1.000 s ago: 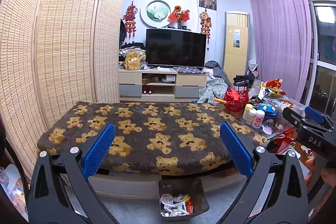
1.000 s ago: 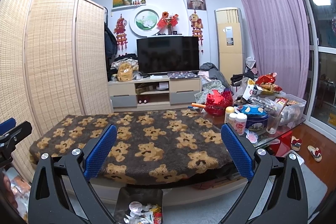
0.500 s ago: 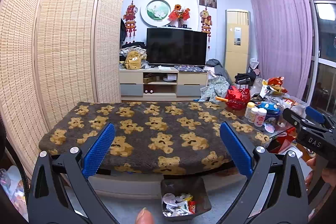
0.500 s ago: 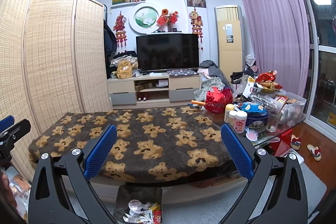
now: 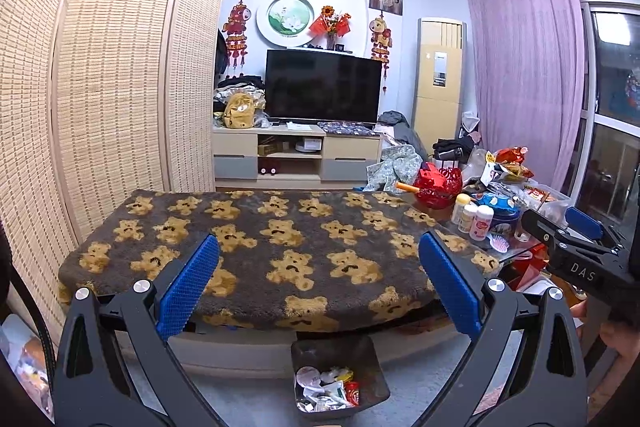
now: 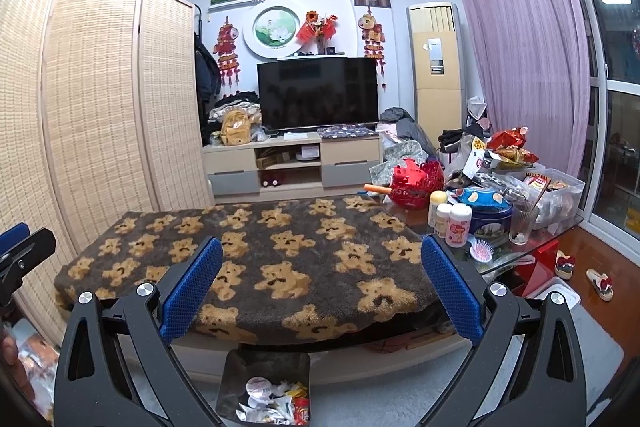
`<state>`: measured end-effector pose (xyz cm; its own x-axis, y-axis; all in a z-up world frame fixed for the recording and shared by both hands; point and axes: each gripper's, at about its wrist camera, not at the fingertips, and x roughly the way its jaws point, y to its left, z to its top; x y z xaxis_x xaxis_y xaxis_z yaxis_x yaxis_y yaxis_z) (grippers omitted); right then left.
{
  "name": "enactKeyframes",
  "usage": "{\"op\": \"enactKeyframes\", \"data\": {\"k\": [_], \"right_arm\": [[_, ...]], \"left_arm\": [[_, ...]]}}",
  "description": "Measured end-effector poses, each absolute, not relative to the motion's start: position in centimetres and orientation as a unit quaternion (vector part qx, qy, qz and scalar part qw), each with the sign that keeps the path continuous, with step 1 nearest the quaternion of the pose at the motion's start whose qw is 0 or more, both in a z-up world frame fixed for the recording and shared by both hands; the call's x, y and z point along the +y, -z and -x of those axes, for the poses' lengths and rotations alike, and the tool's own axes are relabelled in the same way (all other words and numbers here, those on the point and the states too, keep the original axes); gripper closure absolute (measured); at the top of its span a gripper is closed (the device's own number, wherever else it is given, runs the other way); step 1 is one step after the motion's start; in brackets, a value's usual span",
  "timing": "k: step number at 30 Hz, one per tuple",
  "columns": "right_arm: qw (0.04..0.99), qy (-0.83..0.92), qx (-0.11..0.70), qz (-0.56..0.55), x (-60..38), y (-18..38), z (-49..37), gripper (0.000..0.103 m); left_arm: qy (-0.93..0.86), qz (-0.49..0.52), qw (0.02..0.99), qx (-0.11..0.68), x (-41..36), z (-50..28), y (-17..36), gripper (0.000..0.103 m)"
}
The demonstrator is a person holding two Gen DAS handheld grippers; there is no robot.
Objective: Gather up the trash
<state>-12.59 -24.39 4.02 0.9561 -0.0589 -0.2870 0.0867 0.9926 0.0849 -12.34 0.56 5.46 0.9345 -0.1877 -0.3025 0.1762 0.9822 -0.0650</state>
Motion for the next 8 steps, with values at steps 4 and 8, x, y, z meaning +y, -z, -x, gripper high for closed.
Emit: {"op": "enactKeyframes", "data": {"k": [4,8], "right_arm": [[0.988,0.037,0.144,-0.048,-24.38,-3.98,12.52,0.003],[0.988,0.038,0.144,-0.047,-24.32,-4.0,12.55,0.003]], "left_arm": [[0.091,0.019,0.983,0.155,0.59,12.33,-5.5,0.008],[0.094,0.011,0.983,0.155,0.34,12.28,-5.65,0.008]]}}
